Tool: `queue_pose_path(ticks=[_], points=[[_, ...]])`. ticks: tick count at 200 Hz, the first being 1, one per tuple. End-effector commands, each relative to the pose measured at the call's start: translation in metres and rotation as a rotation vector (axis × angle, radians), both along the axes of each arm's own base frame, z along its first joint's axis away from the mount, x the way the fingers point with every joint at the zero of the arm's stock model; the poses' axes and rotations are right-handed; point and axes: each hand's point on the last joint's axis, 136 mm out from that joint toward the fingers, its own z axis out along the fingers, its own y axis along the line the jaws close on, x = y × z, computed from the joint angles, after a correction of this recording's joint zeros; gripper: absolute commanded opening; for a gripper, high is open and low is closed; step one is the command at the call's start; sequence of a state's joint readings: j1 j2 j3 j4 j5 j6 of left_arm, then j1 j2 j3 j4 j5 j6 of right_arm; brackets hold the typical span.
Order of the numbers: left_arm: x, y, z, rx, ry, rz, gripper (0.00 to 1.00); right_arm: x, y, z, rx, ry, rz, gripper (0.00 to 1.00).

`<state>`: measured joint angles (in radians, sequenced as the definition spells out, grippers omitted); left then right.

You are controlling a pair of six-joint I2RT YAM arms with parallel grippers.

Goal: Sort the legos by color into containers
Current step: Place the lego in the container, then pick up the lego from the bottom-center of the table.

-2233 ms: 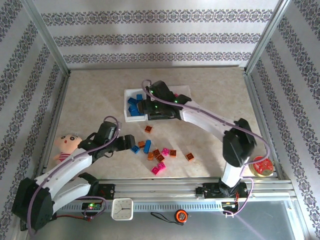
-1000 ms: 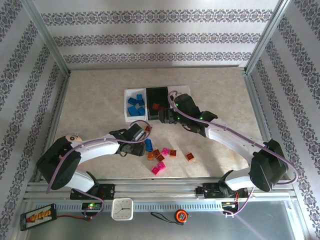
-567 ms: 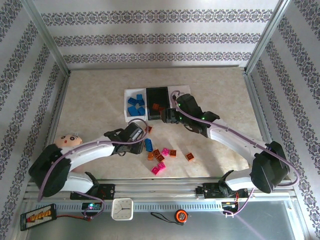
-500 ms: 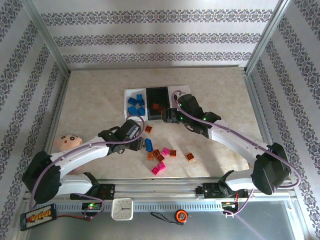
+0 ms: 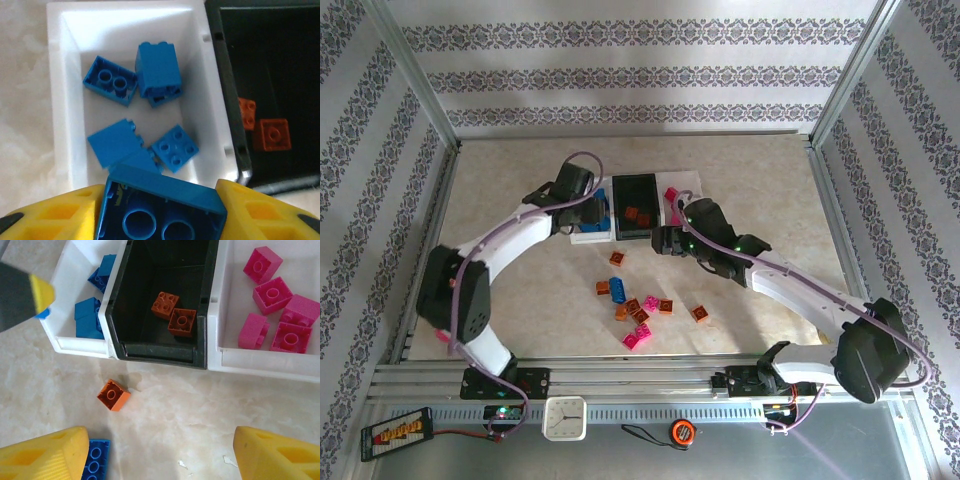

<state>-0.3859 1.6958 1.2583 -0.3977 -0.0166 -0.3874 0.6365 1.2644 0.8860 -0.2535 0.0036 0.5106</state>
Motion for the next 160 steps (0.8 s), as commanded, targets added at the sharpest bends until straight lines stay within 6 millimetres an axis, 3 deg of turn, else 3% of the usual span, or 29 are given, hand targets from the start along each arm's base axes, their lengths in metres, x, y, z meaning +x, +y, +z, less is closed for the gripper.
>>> queue_pose_path(ticks=[1,16,42,89,132,141,160], points=[[0.022,0.008,-0.001,0.03,0.006,0.002,0.51,-0.004,-0.007,0.0,0.005,0.005,-0.02,0.76],[0.032,0.012,-0.004,0.033,0.018,0.021,0.52,-0.007,-0.008,-0.001,0.006,0.01,-0.012,0.77],[0.045,0.012,0.0,0.036,0.013,0.022,0.64,-0.011,-0.008,-0.005,0.002,0.019,-0.003,0.78],[0.051,0.008,0.047,-0.001,-0.066,0.013,0.83,-0.019,0.001,-0.017,-0.015,0.048,0.05,0.79],[0.011,0.0,0.091,-0.161,-0.152,-0.017,0.95,-0.036,0.036,-0.03,-0.052,0.079,0.216,0.77],[-0.003,0.001,0.091,-0.194,-0.156,-0.021,1.0,-0.042,0.047,-0.034,-0.059,0.093,0.264,0.76],[-0.035,0.004,0.092,-0.259,-0.164,-0.021,1.0,-0.055,0.067,-0.045,-0.099,0.119,0.36,0.74]])
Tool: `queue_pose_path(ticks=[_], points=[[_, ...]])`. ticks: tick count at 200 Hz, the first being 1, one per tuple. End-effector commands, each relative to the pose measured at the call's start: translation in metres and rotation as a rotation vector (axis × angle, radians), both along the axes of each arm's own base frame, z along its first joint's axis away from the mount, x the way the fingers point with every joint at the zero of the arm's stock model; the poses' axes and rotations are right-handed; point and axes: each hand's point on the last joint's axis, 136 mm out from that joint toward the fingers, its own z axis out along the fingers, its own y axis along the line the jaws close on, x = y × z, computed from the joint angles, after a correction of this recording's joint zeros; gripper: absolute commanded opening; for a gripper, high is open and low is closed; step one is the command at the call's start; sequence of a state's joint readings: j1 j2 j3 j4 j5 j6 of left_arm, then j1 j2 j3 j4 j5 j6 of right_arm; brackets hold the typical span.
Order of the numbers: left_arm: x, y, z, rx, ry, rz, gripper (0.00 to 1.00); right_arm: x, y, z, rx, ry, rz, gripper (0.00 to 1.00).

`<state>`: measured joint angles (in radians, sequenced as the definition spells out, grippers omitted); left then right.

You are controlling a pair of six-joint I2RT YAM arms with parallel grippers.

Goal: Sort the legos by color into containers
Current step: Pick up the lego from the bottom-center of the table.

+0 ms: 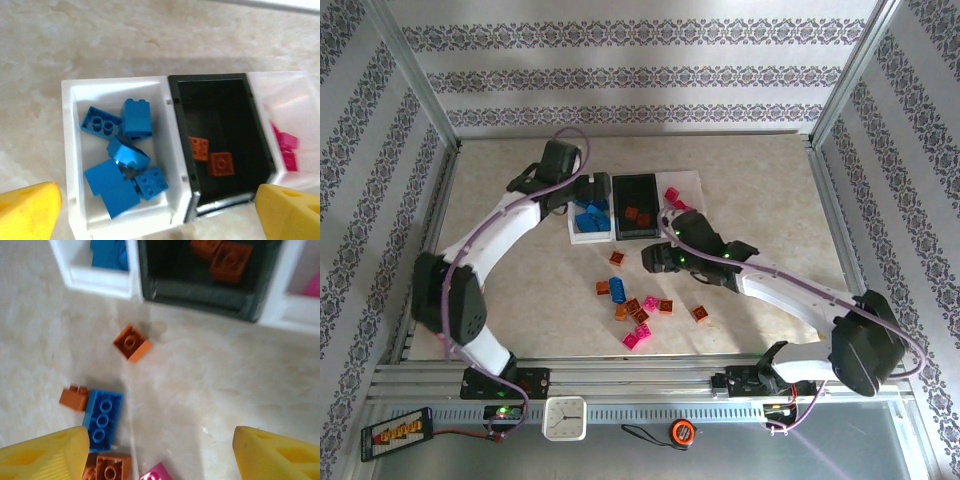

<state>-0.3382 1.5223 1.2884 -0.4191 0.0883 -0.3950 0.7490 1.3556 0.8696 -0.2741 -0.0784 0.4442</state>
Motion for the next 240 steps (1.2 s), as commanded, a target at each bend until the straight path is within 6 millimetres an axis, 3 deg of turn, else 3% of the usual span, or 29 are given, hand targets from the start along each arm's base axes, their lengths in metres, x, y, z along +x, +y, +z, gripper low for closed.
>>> queue_pose_path(ticks=[1,48,92,127,192,240], points=[[-0.031,-0.002,0.008,-0.118,-0.019,-0.01,1.0,-0.015,0.028,-0.003,-0.023,0.018,0.147,0.74],[-0.112,0.026,-0.004,-0.208,-0.064,0.039,1.0,-0.04,0.066,-0.031,-0.072,0.08,0.298,0.68],[-0.156,0.046,-0.031,-0.207,-0.03,0.086,1.0,-0.05,0.088,-0.056,-0.126,0.112,0.343,0.78],[-0.167,0.054,-0.043,-0.21,-0.022,0.117,1.0,-0.042,0.096,-0.073,-0.17,0.122,0.314,0.76],[-0.168,0.055,-0.053,-0.202,0.0,0.13,1.0,-0.033,0.095,-0.1,-0.277,0.142,0.305,0.66],[-0.168,0.056,-0.056,-0.196,0.003,0.132,1.0,-0.03,0.092,-0.098,-0.28,0.117,0.294,0.47]])
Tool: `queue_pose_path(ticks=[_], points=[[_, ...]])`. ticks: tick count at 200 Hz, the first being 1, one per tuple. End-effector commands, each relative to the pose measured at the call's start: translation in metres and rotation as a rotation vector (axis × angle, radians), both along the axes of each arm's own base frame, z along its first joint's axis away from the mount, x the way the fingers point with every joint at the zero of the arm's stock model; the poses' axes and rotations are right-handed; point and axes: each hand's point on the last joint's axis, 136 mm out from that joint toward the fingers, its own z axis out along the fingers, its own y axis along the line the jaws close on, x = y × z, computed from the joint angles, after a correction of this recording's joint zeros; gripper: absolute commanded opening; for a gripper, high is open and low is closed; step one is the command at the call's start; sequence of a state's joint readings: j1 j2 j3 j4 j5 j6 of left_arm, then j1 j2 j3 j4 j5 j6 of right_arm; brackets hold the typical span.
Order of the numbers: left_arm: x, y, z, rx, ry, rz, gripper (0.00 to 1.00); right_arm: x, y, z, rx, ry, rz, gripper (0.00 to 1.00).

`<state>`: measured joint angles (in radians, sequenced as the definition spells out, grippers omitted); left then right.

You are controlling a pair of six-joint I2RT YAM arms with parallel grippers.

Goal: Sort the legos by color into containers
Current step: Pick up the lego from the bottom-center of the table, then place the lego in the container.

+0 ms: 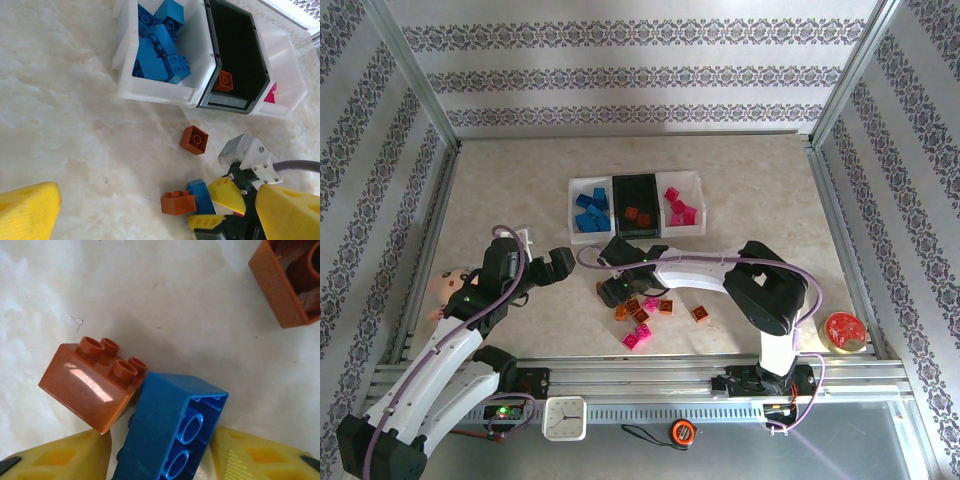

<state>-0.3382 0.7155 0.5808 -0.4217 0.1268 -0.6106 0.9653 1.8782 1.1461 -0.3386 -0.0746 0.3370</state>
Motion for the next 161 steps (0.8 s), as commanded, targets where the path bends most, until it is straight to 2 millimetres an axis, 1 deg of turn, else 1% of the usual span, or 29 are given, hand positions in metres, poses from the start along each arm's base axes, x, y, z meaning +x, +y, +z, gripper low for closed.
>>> queue_pose_path(ticks=[1,26,53,68,86,104,127,136,146,161], points=[[-0.003,0.005,-0.009,0.011,0.026,0.021,1.0,0.004,0.001,0.007,-0.005,-0.038,-0.004,0.47],[-0.003,0.005,-0.011,0.015,0.031,0.022,1.0,0.007,-0.005,0.014,0.018,-0.055,-0.019,0.38],[-0.003,0.006,-0.013,0.015,0.033,0.029,1.0,0.012,-0.013,0.028,0.059,-0.074,-0.042,0.29],[-0.003,0.007,-0.014,0.019,0.036,0.033,1.0,0.015,-0.018,0.042,0.088,-0.094,-0.051,0.27],[-0.003,0.01,-0.016,0.028,0.036,0.043,1.0,0.02,-0.02,0.064,0.14,-0.118,-0.056,0.25],[-0.004,0.012,-0.018,0.034,0.04,0.058,1.0,0.026,-0.013,0.092,0.204,-0.139,-0.046,0.24],[-0.006,0.016,-0.024,0.031,0.052,0.08,1.0,0.046,0.003,0.126,0.276,-0.176,-0.041,0.24],[-0.007,0.015,-0.024,0.025,0.054,0.08,1.0,0.057,0.012,0.139,0.303,-0.193,-0.045,0.24],[-0.008,0.014,-0.026,0.016,0.058,0.078,1.0,0.069,0.021,0.148,0.325,-0.207,-0.054,0.23],[-0.009,0.012,-0.028,0.009,0.067,0.071,1.0,0.093,0.033,0.157,0.35,-0.232,-0.085,0.23]])
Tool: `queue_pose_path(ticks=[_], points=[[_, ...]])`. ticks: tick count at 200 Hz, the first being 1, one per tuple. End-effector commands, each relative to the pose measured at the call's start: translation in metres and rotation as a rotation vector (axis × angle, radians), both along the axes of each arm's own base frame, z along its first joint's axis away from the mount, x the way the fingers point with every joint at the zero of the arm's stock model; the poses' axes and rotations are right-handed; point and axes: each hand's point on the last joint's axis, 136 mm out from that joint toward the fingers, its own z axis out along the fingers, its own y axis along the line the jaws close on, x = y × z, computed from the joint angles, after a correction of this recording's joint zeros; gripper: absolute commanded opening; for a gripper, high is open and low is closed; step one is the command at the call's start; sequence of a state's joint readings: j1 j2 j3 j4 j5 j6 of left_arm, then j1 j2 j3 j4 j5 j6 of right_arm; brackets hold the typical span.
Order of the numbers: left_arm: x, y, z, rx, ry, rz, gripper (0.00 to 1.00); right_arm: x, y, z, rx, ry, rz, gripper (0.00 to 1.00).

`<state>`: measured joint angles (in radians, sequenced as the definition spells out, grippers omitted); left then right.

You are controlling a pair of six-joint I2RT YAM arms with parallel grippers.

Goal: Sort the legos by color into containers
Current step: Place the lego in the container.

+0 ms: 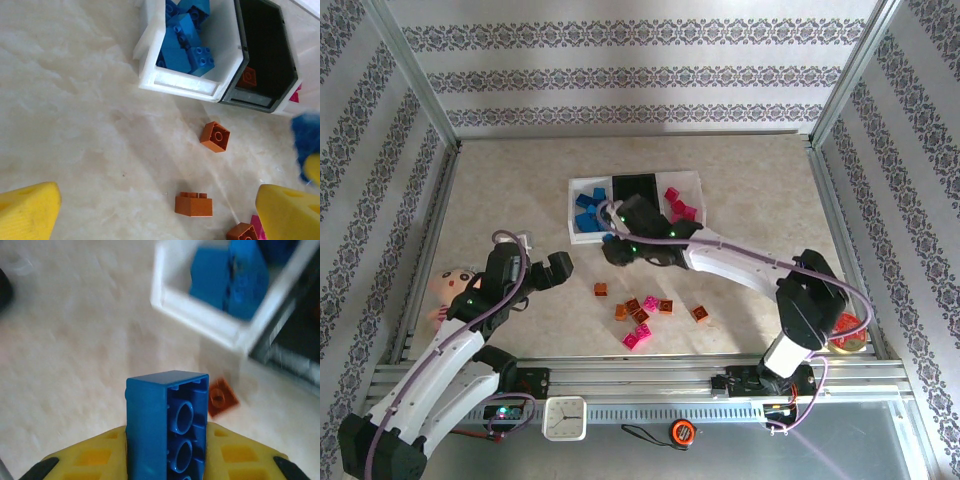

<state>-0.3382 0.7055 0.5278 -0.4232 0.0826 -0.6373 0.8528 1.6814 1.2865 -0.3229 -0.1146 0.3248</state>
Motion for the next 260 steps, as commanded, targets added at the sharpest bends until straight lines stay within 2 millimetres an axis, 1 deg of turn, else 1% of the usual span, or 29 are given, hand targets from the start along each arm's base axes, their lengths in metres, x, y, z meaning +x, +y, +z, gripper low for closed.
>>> queue_pose_path(ticks=[1,8,14,25,26,37,51,70,102,113,115,126,137,145,155,167,177,195,213,233,238,240,260], points=[[-0.005,0.003,-0.006,-0.013,0.026,0.021,1.0,0.031,0.021,0.018,0.054,-0.037,-0.01,0.23],[-0.006,0.002,-0.007,-0.017,0.029,0.016,1.0,0.043,0.027,0.023,0.075,-0.045,-0.025,0.23],[-0.006,0.001,-0.009,-0.019,0.034,0.013,1.0,0.053,0.031,0.021,0.081,-0.037,-0.042,0.23],[-0.007,0.0,-0.011,-0.027,0.042,0.008,1.0,0.072,0.038,0.024,0.1,-0.041,-0.075,0.23],[-0.008,-0.001,-0.012,-0.027,0.044,0.006,1.0,0.074,0.038,0.021,0.097,-0.037,-0.078,0.23],[-0.009,-0.001,-0.015,-0.034,0.051,0.004,1.0,0.091,0.046,0.023,0.111,-0.042,-0.105,0.23],[-0.01,-0.003,-0.017,-0.041,0.057,-0.002,1.0,0.111,0.053,0.016,0.114,-0.036,-0.138,0.23],[-0.012,-0.004,-0.02,-0.044,0.065,-0.008,1.0,0.133,0.059,0.006,0.101,-0.026,-0.175,0.24],[-0.013,-0.006,-0.021,-0.052,0.071,-0.02,1.0,0.157,0.066,-0.008,0.077,-0.025,-0.217,0.25],[-0.013,-0.007,-0.021,-0.055,0.07,-0.024,1.0,0.164,0.068,-0.01,0.076,-0.018,-0.229,0.28],[-0.014,-0.007,-0.021,-0.056,0.07,-0.026,1.0,0.165,0.067,-0.014,0.07,-0.013,-0.232,0.29],[-0.014,-0.008,-0.02,-0.057,0.069,-0.029,1.0,0.17,0.069,-0.017,0.067,-0.007,-0.243,0.34],[-0.014,-0.009,-0.019,-0.06,0.067,-0.037,1.0,0.174,0.07,-0.017,0.07,-0.009,-0.249,0.43],[-0.014,-0.009,-0.02,-0.058,0.068,-0.038,1.0,0.177,0.071,-0.014,0.073,-0.015,-0.254,0.52],[-0.014,-0.009,-0.018,-0.057,0.064,-0.041,1.0,0.179,0.072,-0.009,0.083,-0.021,-0.254,0.61],[-0.014,-0.009,-0.018,-0.057,0.066,-0.043,1.0,0.18,0.073,0.0,0.095,-0.031,-0.255,0.68],[-0.014,-0.009,-0.018,-0.059,0.065,-0.043,1.0,0.18,0.072,0.011,0.107,-0.046,-0.254,0.72],[-0.013,-0.011,-0.015,-0.065,0.059,-0.049,1.0,0.175,0.067,0.032,0.123,-0.073,-0.247,0.75],[-0.012,-0.015,-0.012,-0.079,0.048,-0.066,1.0,0.163,0.06,0.049,0.135,-0.096,-0.236,0.77],[-0.01,-0.028,-0.011,-0.103,0.055,-0.133,1.0,0.142,0.046,0.064,0.157,-0.118,-0.227,0.77],[-0.01,-0.031,-0.011,-0.104,0.064,-0.148,1.0,0.136,0.041,0.062,0.151,-0.115,-0.226,0.78],[-0.009,-0.032,-0.012,-0.104,0.069,-0.153,0.99,0.134,0.039,0.067,0.157,-0.121,-0.226,0.78],[-0.006,-0.045,-0.021,-0.083,0.115,-0.203,0.94,0.11,0.016,0.059,0.142,-0.112,-0.234,0.78]])
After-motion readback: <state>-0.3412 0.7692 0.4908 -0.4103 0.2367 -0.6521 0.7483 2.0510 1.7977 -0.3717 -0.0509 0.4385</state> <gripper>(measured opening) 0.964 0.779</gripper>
